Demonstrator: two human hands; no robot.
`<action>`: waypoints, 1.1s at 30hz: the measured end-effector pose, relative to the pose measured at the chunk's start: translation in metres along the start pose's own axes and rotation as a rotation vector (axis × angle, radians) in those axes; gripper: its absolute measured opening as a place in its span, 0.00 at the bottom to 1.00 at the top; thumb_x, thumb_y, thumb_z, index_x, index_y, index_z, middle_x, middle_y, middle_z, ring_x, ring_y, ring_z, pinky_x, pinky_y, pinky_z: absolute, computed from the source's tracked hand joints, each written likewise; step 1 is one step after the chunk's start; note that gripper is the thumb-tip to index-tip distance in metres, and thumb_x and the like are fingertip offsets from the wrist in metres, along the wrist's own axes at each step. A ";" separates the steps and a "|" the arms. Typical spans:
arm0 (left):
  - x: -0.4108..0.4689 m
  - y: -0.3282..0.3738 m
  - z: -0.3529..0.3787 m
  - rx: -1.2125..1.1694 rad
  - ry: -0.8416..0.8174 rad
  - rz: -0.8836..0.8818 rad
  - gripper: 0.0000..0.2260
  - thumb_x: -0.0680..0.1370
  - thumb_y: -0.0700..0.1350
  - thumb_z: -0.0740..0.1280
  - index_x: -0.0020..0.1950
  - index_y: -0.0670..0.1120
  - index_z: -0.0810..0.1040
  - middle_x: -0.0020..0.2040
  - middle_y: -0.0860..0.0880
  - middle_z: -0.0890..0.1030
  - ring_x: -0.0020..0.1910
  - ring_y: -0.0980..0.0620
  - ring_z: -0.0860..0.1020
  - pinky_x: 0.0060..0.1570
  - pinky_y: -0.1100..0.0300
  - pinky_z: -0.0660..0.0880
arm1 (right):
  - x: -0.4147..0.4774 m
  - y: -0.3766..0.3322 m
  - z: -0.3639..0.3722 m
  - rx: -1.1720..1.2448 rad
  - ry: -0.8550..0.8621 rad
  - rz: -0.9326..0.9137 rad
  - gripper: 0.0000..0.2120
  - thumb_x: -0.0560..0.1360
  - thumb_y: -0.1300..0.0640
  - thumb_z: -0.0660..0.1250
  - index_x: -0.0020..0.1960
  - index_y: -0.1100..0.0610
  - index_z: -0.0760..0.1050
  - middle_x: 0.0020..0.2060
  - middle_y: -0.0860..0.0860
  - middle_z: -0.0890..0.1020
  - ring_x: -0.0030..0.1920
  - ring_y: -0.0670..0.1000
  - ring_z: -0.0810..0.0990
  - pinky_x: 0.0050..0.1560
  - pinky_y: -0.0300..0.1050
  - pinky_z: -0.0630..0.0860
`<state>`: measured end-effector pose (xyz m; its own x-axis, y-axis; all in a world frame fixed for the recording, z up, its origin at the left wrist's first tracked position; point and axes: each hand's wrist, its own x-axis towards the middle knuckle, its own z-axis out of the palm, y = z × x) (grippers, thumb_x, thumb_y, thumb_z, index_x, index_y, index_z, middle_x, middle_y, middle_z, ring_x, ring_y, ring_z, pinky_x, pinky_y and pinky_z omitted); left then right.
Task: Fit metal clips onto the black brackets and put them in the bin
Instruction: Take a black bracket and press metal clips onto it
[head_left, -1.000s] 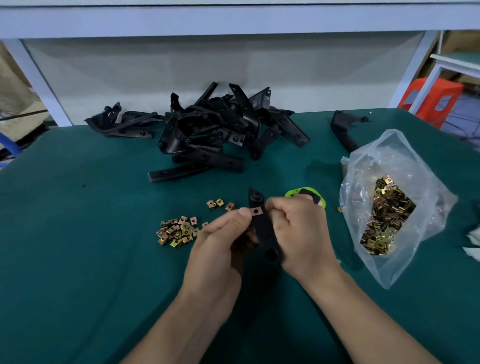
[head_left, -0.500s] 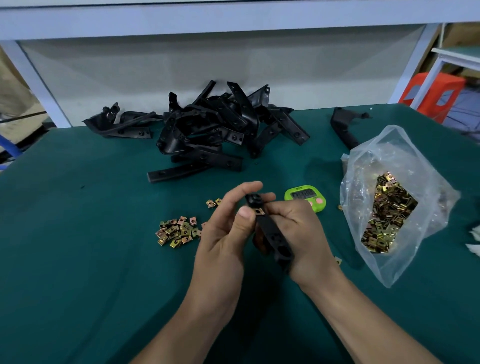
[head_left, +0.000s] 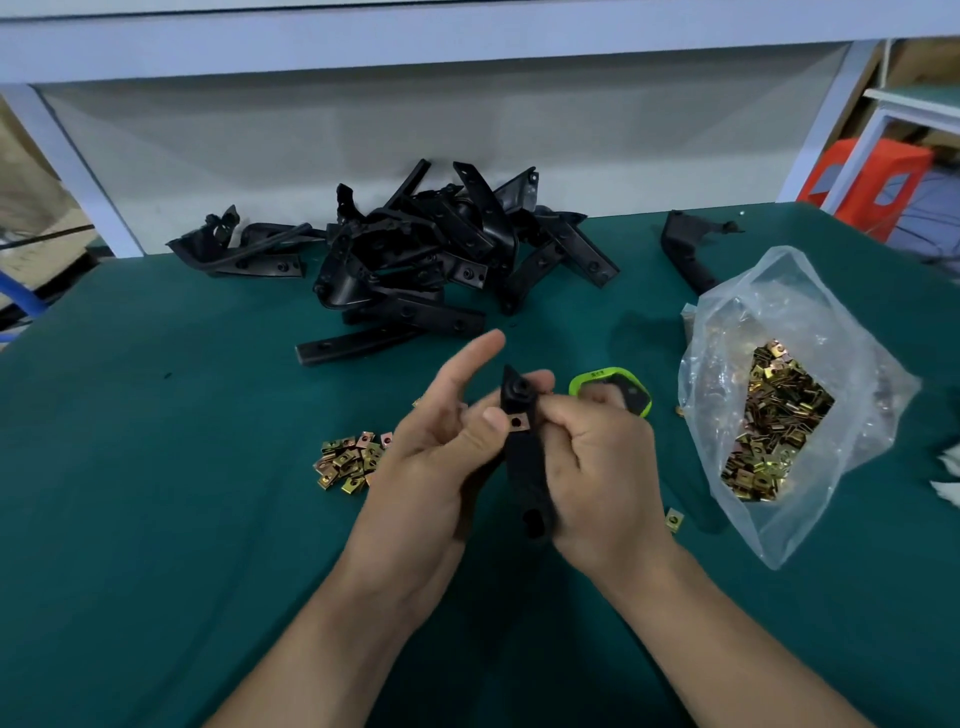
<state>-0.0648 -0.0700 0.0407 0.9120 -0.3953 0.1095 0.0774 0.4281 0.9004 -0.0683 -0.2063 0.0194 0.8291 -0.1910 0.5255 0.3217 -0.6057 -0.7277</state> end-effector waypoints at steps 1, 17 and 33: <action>0.001 0.001 -0.002 0.046 0.022 0.018 0.20 0.79 0.40 0.68 0.71 0.51 0.75 0.60 0.44 0.85 0.60 0.49 0.83 0.57 0.62 0.78 | 0.002 -0.001 -0.001 -0.102 0.055 -0.067 0.16 0.77 0.65 0.59 0.32 0.56 0.71 0.25 0.47 0.69 0.35 0.51 0.66 0.44 0.42 0.63; -0.011 -0.017 0.007 0.848 0.327 0.359 0.08 0.73 0.54 0.68 0.52 0.60 0.76 0.48 0.61 0.83 0.51 0.57 0.81 0.48 0.68 0.74 | 0.007 0.005 0.000 -0.217 0.039 -0.064 0.16 0.76 0.57 0.48 0.32 0.54 0.66 0.27 0.46 0.69 0.39 0.48 0.67 0.52 0.42 0.59; -0.010 -0.022 0.004 0.945 0.298 0.354 0.11 0.77 0.48 0.66 0.56 0.61 0.73 0.53 0.63 0.80 0.56 0.59 0.78 0.51 0.71 0.71 | 0.008 0.001 0.000 -0.447 -0.061 -0.077 0.16 0.71 0.51 0.46 0.31 0.52 0.67 0.24 0.45 0.70 0.30 0.51 0.69 0.52 0.53 0.63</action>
<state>-0.0772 -0.0788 0.0213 0.8934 -0.1004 0.4379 -0.4414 -0.3785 0.8136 -0.0615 -0.2086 0.0232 0.8400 -0.0945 0.5343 0.1660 -0.8928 -0.4188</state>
